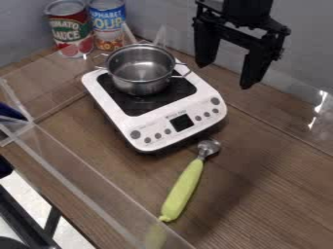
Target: Remove silver pot from the white and black stove top and place it on the table
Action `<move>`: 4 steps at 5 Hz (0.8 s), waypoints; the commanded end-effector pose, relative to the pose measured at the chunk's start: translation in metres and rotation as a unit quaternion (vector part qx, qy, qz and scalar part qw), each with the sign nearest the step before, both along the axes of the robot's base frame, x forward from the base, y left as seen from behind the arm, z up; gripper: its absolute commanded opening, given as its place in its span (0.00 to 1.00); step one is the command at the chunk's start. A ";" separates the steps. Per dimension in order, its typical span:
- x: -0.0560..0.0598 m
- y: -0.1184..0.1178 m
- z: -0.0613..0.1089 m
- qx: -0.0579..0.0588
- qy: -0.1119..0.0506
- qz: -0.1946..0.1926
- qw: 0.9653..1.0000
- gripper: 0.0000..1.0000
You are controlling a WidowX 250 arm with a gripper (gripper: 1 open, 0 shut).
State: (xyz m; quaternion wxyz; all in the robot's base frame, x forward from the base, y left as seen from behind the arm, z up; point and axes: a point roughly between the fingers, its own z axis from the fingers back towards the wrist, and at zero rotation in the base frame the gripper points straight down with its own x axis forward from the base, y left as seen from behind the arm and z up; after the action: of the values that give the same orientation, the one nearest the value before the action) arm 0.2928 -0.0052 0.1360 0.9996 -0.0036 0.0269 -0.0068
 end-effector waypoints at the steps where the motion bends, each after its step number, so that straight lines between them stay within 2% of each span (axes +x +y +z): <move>1: 0.001 0.000 -0.008 0.007 0.000 -0.001 1.000 1.00; 3: 0.004 0.001 -0.025 0.021 0.000 -0.005 1.000 1.00; 4: 0.004 0.001 -0.034 0.023 -0.003 -0.010 1.000 1.00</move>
State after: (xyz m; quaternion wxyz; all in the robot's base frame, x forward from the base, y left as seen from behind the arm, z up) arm 0.2935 -0.0022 0.0954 0.9992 0.0137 0.0381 -0.0050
